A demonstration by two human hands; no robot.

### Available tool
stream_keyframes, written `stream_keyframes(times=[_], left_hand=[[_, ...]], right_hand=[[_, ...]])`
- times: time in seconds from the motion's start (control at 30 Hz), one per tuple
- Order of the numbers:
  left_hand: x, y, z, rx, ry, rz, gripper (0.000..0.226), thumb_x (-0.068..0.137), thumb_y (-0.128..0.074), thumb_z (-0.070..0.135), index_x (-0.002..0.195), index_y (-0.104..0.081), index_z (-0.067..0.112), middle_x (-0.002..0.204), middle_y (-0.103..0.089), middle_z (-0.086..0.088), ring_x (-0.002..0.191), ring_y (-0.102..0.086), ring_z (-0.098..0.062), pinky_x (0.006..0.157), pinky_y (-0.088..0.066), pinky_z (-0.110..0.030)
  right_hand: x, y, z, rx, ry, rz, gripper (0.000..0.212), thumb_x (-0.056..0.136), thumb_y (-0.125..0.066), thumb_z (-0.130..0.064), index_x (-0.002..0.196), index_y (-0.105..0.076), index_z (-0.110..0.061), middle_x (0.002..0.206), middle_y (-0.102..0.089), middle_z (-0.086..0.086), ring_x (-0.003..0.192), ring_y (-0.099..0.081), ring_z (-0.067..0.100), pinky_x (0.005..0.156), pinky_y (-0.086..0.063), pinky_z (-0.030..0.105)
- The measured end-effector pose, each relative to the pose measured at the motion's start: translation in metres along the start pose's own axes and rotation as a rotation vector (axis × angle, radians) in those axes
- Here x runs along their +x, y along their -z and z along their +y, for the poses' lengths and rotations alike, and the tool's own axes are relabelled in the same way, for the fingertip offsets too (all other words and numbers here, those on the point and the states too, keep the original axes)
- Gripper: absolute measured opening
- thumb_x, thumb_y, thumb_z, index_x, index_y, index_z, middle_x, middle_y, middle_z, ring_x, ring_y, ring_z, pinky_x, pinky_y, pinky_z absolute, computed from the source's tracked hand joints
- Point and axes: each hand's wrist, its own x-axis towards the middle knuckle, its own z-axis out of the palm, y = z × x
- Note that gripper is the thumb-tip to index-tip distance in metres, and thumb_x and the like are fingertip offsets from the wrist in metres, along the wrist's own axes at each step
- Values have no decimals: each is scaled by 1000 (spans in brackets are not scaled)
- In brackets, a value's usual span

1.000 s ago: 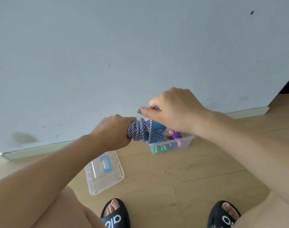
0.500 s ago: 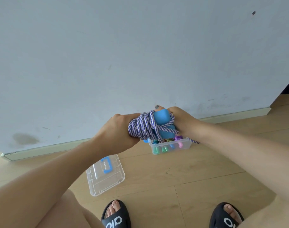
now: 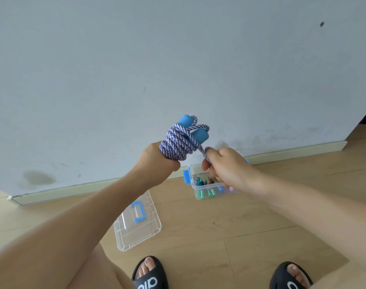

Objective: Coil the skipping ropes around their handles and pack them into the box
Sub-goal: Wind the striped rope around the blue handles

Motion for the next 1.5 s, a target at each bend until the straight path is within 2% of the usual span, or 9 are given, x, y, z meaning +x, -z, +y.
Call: stream_keyframes(times=[0.2,0.33,0.47,0.67,0.83,1.07,1.17,1.33,1.5], left_hand=[[5,7,-9,175,-35,52,18,75,-65,7,72,-47,12,64,-50,-2,55,-39,-20,48,-33,-26],[6,6,-11,211,-35,37,13,75,-66,9,80,-54,6,67,-54,-4,57,-43,-21,50,-36,-27],[8,3,-12,118,44,-18,17,73,-69,8,88,-62,5,68,-54,-4,58,-43,-20,51,-36,-26],[6,-3,-14,394,-96,52,15,79,-53,11,69,-45,20,67,-55,1,57,-50,-19,49,-37,-25],[-1,-18,-9,595,-214,33,4,76,-44,18,75,-45,21,69,-57,3,60,-54,-18,48,-38,-27],[9,1,-16,409,-179,130,18,78,-50,10,67,-41,22,66,-55,0,58,-51,-18,47,-34,-26],[6,-2,-14,424,-200,115,17,76,-50,11,67,-41,22,65,-55,0,57,-51,-20,47,-34,-26],[4,-11,-12,456,-200,81,14,75,-49,12,69,-43,23,68,-57,0,61,-53,-21,49,-35,-27],[-1,-14,-6,388,-194,33,18,75,-63,22,70,-46,22,68,-58,2,65,-55,-22,51,-41,-29]], right_hand=[[-20,9,-14,-322,285,98,44,102,-41,-39,76,-61,-12,49,-42,-5,36,-40,10,38,-33,23],[-21,14,-21,-540,486,133,48,102,-45,-42,64,-42,-12,47,-37,-1,42,-44,14,43,-27,27],[-16,4,-13,-677,491,55,49,103,-43,-41,60,-33,-20,49,-39,-7,48,-37,10,49,-25,30],[-17,17,-25,-524,444,30,47,103,-44,-37,70,-53,-5,48,-47,-3,44,-51,8,47,-31,26],[-25,-16,-25,-670,549,-12,50,103,-42,-41,58,-38,-19,54,-43,-3,56,-42,19,59,-31,34],[-6,35,-29,-319,419,189,45,102,-46,-38,68,-60,-12,55,-54,-4,52,-47,14,55,-38,30],[-3,40,-27,-307,363,173,45,101,-47,-38,67,-60,-13,62,-54,4,57,-46,18,56,-35,31],[-8,28,-25,-262,386,91,38,97,-57,-38,73,-64,-8,50,-51,-8,45,-43,10,59,-53,42],[-12,24,-25,-128,383,134,31,94,-62,-31,73,-62,-9,54,-61,-3,42,-50,14,48,-52,37]])
